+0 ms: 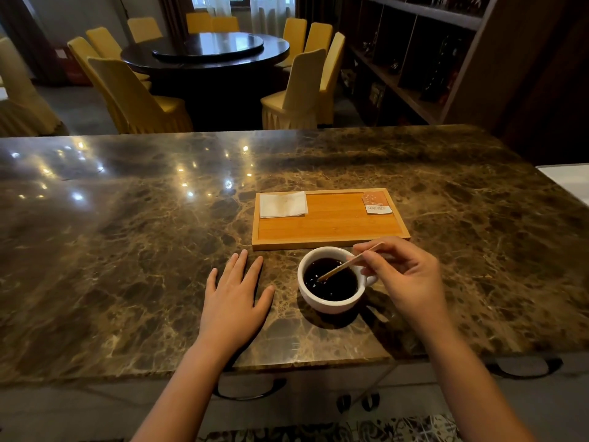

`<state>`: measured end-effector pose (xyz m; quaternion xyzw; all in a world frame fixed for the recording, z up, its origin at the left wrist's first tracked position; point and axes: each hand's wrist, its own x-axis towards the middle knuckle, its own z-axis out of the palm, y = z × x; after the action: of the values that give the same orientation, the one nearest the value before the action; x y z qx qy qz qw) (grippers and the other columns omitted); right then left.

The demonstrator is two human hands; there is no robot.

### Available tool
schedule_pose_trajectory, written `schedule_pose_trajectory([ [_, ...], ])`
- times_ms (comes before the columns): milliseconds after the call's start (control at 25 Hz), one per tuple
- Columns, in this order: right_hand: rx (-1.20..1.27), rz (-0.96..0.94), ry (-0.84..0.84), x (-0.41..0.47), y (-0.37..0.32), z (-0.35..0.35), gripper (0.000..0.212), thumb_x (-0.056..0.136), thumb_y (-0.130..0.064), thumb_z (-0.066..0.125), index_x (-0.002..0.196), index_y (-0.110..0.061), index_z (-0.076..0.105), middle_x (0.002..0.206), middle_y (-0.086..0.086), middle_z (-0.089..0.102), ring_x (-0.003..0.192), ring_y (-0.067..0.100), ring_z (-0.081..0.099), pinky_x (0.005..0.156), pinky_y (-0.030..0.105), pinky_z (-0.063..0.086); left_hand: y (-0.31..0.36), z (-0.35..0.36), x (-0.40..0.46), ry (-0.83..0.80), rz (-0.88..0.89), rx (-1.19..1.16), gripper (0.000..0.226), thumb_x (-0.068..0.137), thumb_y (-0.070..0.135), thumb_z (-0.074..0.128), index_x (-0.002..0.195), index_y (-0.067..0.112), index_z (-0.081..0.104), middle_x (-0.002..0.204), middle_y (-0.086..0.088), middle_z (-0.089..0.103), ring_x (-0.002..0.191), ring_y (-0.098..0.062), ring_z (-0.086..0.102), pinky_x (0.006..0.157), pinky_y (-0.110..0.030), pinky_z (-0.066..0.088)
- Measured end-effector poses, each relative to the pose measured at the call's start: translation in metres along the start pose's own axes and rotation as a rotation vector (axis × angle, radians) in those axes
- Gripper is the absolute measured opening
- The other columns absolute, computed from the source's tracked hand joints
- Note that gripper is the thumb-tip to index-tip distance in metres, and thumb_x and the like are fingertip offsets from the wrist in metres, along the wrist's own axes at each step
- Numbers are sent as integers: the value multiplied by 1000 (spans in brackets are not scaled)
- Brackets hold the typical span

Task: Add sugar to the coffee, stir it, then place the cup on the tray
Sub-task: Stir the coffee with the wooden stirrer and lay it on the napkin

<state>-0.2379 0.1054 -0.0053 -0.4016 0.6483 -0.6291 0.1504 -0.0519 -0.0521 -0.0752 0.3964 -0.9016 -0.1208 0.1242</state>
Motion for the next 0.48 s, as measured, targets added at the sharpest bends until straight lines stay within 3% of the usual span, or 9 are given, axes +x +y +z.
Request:
schedule_pose_trajectory([
  [120,-118,-82,44,-5,1,-3,10,83,-18,60,85,-12,69,80,2,72,76,14,70,65,27,57,0,0,0,-1,-1,-2,60,88,55,23,142,29,17,155,-1,9,141,-12,-1,114,-43,-2],
  [280,-342,-158,-39,-7,-11,-17,6,85,-8,58,85,-12,64,80,-1,69,76,9,66,60,20,55,0,0,0,10,0,-11,58,91,50,32,143,29,18,155,-1,10,141,-13,0,114,-44,-2],
  [400,-313,-97,-121,-8,-16,-20,8,87,-5,56,84,-11,60,77,-7,66,74,2,68,59,15,54,0,1,0,12,1,-12,58,91,51,31,143,29,19,155,-1,10,141,-13,0,114,-44,-2],
  [480,-194,-34,-157,-10,-16,-16,9,87,-3,54,84,-10,60,72,0,66,73,4,69,61,16,54,0,1,0,13,0,-7,59,90,53,28,142,29,18,155,-1,10,141,-13,0,114,-44,-2],
])
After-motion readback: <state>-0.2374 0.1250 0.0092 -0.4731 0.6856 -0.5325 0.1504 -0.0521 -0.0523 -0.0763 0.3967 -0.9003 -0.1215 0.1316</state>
